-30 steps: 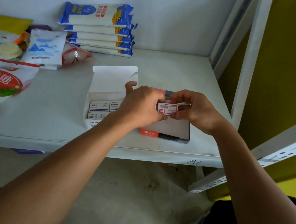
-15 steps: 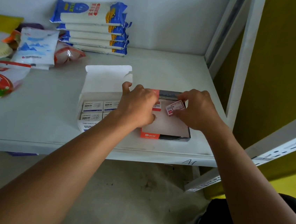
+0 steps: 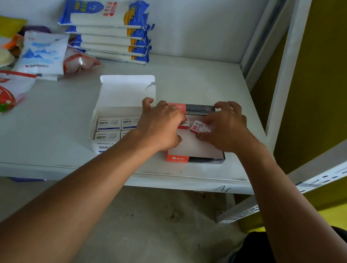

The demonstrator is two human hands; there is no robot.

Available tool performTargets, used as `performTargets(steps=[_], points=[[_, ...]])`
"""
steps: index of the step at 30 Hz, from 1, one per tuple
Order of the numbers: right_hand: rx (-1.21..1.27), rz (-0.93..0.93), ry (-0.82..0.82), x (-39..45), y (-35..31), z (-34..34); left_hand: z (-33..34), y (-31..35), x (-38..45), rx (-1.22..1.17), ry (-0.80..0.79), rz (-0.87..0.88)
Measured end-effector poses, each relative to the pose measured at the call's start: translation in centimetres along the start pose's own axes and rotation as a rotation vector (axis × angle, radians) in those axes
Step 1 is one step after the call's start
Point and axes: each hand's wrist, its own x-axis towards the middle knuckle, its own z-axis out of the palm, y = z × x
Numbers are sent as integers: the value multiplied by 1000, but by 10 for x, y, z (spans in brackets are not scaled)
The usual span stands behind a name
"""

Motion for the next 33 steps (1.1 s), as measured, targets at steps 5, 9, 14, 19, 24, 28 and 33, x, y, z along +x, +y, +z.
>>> performTargets(steps=[5, 9, 14, 19, 24, 28, 33], points=[[346, 18, 195, -5, -12, -9, 0, 7, -4, -100, 97, -1], [449, -7, 122, -4, -18, -5, -2, 15, -2, -206, 184, -10], [565, -35, -117, -10, -21, -10, -9, 17, 3, -246, 241, -44], [492, -73, -17, -4, -10, -17, -8, 14, 6, -193, 206, 9], [432, -194, -25, -6, -1, -20, -4, 14, 4, -86, 193, 47], [282, -74, 3, -2, 13, -15, -8, 9, 0, 62, 113, -11], [92, -63, 114, -3, 11, -3, -12, 11, -3, 85, 83, -129]])
